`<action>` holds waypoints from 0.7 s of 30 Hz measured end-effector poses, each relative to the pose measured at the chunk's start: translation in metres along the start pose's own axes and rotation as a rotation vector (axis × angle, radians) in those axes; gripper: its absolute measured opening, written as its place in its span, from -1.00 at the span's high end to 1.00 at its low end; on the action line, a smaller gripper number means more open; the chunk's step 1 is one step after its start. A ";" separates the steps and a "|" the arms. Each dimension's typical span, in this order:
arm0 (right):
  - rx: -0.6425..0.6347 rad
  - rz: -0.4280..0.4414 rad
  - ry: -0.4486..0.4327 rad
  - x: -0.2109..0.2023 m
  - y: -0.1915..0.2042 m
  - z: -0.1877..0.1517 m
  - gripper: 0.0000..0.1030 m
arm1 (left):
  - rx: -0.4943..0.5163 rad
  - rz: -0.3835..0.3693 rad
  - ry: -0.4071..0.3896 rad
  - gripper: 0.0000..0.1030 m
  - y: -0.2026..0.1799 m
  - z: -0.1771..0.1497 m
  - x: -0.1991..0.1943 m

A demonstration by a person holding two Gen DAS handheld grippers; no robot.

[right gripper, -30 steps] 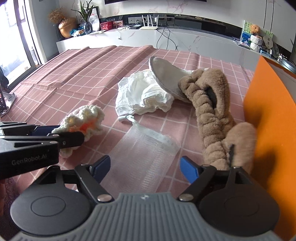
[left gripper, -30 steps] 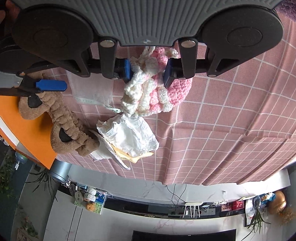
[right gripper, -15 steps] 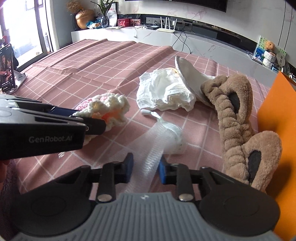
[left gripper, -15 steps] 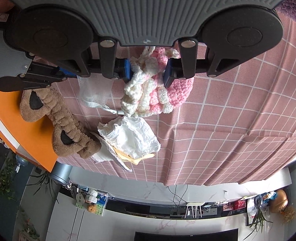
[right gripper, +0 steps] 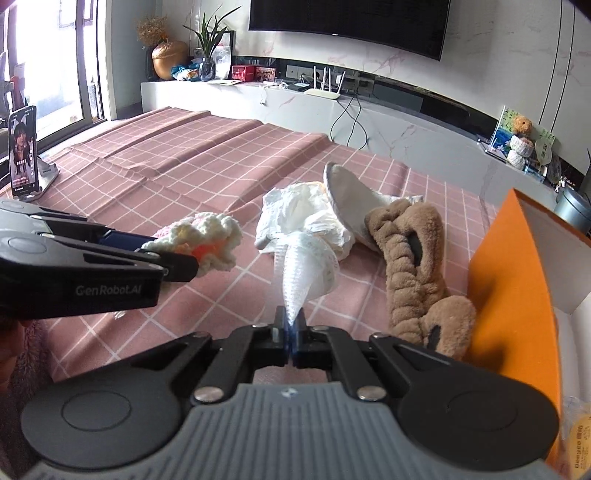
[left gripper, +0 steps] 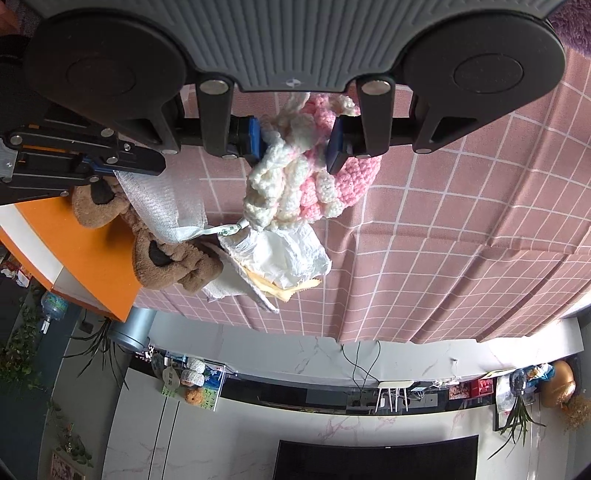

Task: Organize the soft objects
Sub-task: 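Carry both items over the orange box and open both tools to drop them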

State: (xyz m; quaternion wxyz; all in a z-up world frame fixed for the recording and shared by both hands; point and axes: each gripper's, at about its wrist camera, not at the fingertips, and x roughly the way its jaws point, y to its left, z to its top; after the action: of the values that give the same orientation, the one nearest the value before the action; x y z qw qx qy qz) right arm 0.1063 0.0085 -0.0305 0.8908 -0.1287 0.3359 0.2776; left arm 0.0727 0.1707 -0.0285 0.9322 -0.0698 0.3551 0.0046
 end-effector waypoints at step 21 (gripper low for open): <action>0.129 -0.101 -0.161 -0.139 -0.121 0.020 1.00 | 0.119 -0.306 -0.116 0.24 -0.107 0.061 -0.060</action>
State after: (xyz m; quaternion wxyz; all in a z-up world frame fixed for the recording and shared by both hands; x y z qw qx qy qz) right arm 0.1017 -0.1383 0.0826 0.9341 -0.0649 0.2738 0.2197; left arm 0.0745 0.0750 0.0693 0.9434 -0.0672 0.2857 -0.1546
